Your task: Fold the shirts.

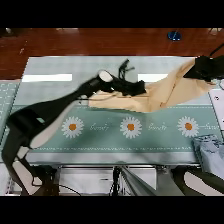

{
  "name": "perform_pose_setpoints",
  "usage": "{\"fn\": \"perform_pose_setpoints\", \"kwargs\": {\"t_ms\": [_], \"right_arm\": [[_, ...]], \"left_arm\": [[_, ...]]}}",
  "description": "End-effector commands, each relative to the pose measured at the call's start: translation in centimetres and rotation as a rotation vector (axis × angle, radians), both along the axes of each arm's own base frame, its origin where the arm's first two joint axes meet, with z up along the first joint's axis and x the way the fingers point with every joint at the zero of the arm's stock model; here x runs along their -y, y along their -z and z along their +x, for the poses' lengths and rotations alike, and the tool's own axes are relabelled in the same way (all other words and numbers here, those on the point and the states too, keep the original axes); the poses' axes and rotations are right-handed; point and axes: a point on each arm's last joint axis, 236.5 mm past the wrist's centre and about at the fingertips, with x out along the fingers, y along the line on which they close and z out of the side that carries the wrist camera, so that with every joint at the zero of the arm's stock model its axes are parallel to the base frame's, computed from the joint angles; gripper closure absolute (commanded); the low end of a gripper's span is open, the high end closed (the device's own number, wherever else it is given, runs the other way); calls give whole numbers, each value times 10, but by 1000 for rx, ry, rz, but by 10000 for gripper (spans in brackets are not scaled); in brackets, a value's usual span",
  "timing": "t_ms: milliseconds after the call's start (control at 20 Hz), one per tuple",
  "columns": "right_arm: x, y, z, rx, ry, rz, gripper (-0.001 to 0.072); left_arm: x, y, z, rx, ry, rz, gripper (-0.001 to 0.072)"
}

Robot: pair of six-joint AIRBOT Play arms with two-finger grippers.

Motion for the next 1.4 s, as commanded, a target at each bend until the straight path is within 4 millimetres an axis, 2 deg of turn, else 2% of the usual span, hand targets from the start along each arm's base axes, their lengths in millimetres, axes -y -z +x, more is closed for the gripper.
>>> {"fn": "perform_pose_setpoints", "kwargs": {"t_ms": [0, 150, 250, 350, 450, 550, 650, 750, 800, 950, 1000, 1100, 1200, 1250, 1350], "right_arm": [[-11, 17, 6, -38, -9, -49, 683], [-50, 42, 20, -76, -52, -37, 683], [-83, 58, 32, -79, -72, -21, 683], [-118, 75, 42, -76, -88, -3, 683], [-152, 94, 50, -75, -98, 15, 683], [-185, 115, 58, -74, -90, 36, 682], [-217, 136, 63, -78, -75, 68, 682], [-252, 152, 63, -89, -75, 132, 680], [-271, 158, 62, -98, -71, 181, 637], [-316, 161, 66, -91, -29, 321, 353], [-327, 155, 69, -73, -23, 365, 280], [-345, 132, 69, -38, -56, 466, 198], [-350, 103, 66, -13, -108, 549, 176], [-345, 89, 65, 12, -144, 563, 181], [-317, 60, 63, 60, -199, 533, 182]], "left_arm": [[-112, -71, 20, 175, 120, 44, 681], [-235, -148, 11, 254, 115, 45, 681], [-302, -194, 2, 332, 20, 75, 680], [-353, -232, -10, 419, -93, 119, 681], [-384, -262, -27, 493, -178, 164, 680], [-393, -282, -44, 548, -214, 195, 680], [-385, -293, -57, 584, -200, 204, 680], [-369, -295, -69, 592, -146, 199, 680], [-361, -294, -74, 589, -115, 194, 680], [-345, -283, -76, 577, -57, 222, 680], [-342, -277, -76, 568, -40, 240, 680], [-337, -260, -75, 534, -24, 260, 680], [-336, -238, -72, 476, -22, 258, 680], [-337, -225, -69, 444, -33, 252, 680], [-339, -198, -65, 399, -42, 256, 680]]}}
